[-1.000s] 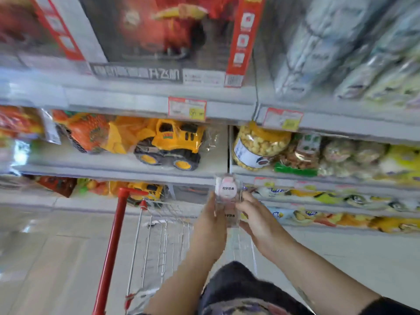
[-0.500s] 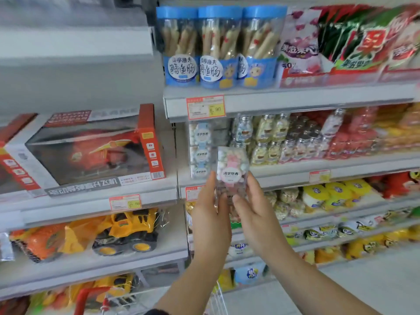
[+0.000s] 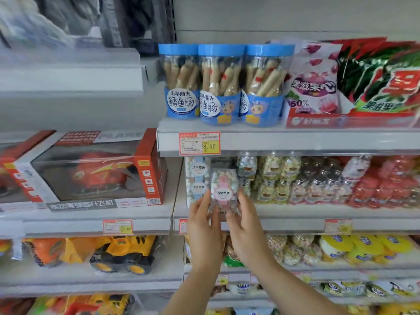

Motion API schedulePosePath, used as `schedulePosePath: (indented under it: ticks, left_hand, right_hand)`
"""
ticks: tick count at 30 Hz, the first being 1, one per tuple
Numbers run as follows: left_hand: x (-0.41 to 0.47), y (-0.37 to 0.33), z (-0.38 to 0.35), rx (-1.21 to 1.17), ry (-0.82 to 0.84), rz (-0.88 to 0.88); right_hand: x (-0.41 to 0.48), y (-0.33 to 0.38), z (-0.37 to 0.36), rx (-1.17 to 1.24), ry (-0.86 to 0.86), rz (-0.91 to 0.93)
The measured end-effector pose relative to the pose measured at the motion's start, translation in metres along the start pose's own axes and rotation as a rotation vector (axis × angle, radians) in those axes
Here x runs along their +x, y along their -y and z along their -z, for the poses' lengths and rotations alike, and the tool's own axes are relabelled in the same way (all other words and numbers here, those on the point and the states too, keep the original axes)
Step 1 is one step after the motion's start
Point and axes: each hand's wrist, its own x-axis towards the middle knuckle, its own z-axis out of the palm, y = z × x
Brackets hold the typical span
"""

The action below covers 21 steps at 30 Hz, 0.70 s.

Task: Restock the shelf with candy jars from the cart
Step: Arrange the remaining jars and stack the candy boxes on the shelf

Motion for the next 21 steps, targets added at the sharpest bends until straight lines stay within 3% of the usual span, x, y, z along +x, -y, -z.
schedulePosePath:
  ticks: [4, 21]
  left_hand:
    - [0.004, 0.005, -0.01, 0.009, -0.05, -0.008]
    - [0.018, 0.004, -0.016, 0.038, -0.147, -0.013]
  right_hand:
    - [0.008, -0.004, -0.001, 0.031, -0.026, 0.003]
    - [0.03, -0.029, -0.016, -0.082, -0.452, 0.132]
